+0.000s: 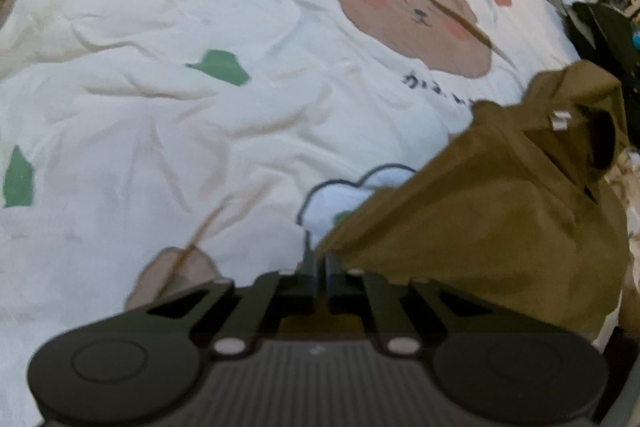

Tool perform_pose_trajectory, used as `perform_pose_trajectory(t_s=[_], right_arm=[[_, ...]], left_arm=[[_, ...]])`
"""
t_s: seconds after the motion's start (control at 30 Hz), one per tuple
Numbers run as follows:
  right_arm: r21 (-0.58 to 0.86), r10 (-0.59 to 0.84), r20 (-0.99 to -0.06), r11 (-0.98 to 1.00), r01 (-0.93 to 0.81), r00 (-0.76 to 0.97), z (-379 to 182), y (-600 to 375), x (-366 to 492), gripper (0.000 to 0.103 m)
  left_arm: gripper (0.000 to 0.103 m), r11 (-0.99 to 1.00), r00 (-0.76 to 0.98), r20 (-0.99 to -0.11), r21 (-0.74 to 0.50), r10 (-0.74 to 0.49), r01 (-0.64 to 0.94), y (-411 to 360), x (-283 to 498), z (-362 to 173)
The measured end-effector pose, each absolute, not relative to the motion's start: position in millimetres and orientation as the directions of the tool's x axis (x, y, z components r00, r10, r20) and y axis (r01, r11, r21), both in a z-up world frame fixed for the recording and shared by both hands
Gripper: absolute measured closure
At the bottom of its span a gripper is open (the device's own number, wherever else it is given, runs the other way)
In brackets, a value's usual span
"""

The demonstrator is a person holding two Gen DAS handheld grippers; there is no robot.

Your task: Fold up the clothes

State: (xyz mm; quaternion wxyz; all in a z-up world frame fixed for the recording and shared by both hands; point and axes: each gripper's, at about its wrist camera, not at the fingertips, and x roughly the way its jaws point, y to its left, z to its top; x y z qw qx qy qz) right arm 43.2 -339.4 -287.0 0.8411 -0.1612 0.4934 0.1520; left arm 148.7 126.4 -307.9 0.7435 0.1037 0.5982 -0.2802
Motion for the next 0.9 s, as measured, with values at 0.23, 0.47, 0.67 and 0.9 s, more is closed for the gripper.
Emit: perform_pose_trajectory(t_s=[0.23,0.47,0.67,0.9], right_arm=[[-0.11,0.08,-0.9,0.91,-0.399,0.428,-303,-338,45,0.093],[-0.096,0.092,-0.9,0.912,-0.399,0.426,-297,-332,47,0.074],[-0.103,0.088,-0.904,0.906,-0.412,0.419,-301,-325,46,0.066],[-0.181,0.077,-0.889,0.846,-0.502,0.451,-298,-308,31,0.065]], left_arm=[[0.102,0.834,0.16,-0.947,-0.156,-0.279,0.529,137,148,-299],[0.102,0.879,0.218,-0.94,-0.14,-0.263,0.456,165,162,-278],[0.102,0.901,0.232,-0.941,-0.136,-0.248,0.412,185,166,-275],[0.102,0.905,0.231,-0.942,-0.134,-0.242,0.403,193,164,-276]])
